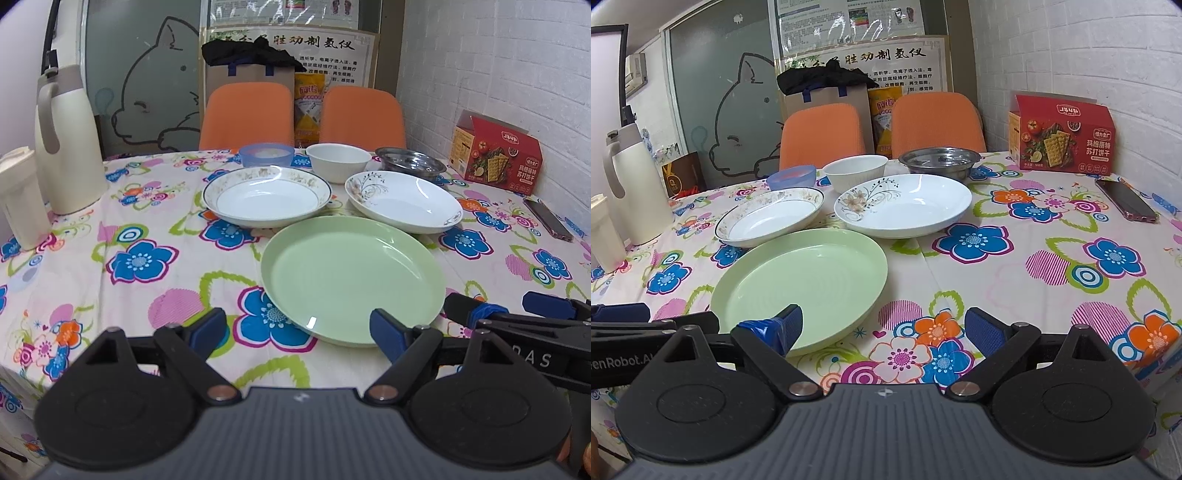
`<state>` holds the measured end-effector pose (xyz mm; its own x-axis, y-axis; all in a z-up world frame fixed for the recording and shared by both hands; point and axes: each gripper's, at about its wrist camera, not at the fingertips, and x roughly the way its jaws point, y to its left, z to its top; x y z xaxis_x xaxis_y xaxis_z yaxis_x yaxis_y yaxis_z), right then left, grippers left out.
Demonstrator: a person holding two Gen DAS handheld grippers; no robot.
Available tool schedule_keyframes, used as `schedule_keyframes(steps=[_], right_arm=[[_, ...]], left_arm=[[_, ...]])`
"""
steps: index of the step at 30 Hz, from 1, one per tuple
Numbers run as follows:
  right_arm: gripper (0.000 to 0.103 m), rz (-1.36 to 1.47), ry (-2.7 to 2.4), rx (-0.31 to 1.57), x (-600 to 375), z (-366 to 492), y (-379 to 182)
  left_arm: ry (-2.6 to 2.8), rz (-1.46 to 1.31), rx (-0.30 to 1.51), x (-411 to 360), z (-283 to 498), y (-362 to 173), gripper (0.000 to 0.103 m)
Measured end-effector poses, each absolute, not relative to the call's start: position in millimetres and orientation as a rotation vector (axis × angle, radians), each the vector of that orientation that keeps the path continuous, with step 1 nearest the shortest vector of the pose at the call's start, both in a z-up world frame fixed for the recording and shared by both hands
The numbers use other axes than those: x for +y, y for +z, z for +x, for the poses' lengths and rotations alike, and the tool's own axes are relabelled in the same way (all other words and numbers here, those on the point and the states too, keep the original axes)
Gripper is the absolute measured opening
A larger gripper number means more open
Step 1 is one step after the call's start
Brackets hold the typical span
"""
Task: Organize plates and bowls
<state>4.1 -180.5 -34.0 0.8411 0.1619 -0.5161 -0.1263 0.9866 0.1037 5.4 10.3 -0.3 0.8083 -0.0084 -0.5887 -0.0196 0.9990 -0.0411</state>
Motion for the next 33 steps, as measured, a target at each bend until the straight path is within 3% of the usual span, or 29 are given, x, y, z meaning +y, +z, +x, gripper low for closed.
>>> schedule_keyframes(steps=[11, 21, 25, 29, 33], right_arm=[[0.082, 0.046, 0.197, 0.577, -174, 23, -32], [0.082, -0.017, 0.245, 0.694, -160, 83, -48], [0.082, -0.010, 0.275, 0.735, -157, 96, -55], [0.084, -0.068, 0.285, 0.730, -150, 95, -58], [0.085, -0.078, 0.307, 0.659, -154, 85, -64]], left_arm=[[-0.027, -0.065, 0.691, 36, 25, 1, 0.083], [-0.067, -0.117, 0.797, 63, 92, -12, 0.082], [-0.073, -0.089, 0.829, 58, 114, -23, 0.078], [-0.098, -0.078, 0.841, 56, 123, -31, 0.061], [-0.112, -0.048, 0.827, 53, 125, -32, 0.061]])
